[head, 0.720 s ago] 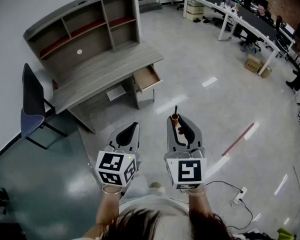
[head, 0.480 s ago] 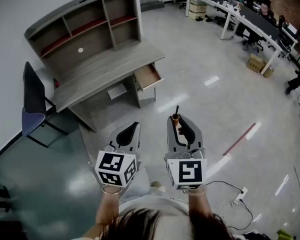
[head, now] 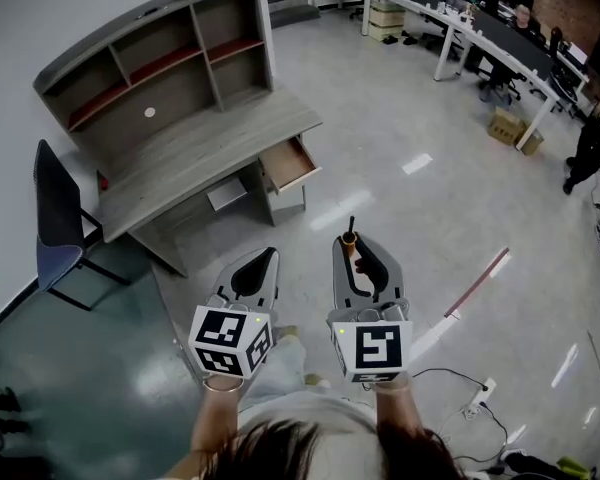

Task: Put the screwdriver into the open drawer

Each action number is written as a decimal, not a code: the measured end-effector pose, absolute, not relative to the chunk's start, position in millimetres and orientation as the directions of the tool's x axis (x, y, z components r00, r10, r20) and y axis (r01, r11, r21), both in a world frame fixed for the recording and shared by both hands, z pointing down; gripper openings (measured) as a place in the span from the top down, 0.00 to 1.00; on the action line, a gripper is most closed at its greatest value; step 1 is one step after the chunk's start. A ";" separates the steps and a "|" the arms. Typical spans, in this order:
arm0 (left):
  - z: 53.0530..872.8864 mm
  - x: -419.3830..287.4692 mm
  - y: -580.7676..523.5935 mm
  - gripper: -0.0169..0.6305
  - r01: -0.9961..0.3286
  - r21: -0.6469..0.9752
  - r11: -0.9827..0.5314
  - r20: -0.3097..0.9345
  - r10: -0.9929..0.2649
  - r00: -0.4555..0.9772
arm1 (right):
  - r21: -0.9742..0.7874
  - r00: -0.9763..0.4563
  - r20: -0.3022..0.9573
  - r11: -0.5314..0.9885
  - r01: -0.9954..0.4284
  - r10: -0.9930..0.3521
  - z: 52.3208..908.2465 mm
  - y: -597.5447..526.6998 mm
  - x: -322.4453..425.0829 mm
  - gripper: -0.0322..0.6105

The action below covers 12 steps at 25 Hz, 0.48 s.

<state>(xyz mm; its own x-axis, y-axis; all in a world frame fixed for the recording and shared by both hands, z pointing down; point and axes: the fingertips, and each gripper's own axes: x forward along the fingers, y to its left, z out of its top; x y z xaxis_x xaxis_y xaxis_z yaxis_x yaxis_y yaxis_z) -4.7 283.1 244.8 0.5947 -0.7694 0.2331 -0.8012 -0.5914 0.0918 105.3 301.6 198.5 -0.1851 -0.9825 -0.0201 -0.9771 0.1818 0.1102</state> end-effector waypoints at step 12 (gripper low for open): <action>240.2 -17.3 212.9 0.95 -0.781 0.109 -0.615 0.222 -0.751 0.622 | 0.128 -0.156 -0.011 0.153 -0.980 -0.988 195.2 235.0 91.4 0.82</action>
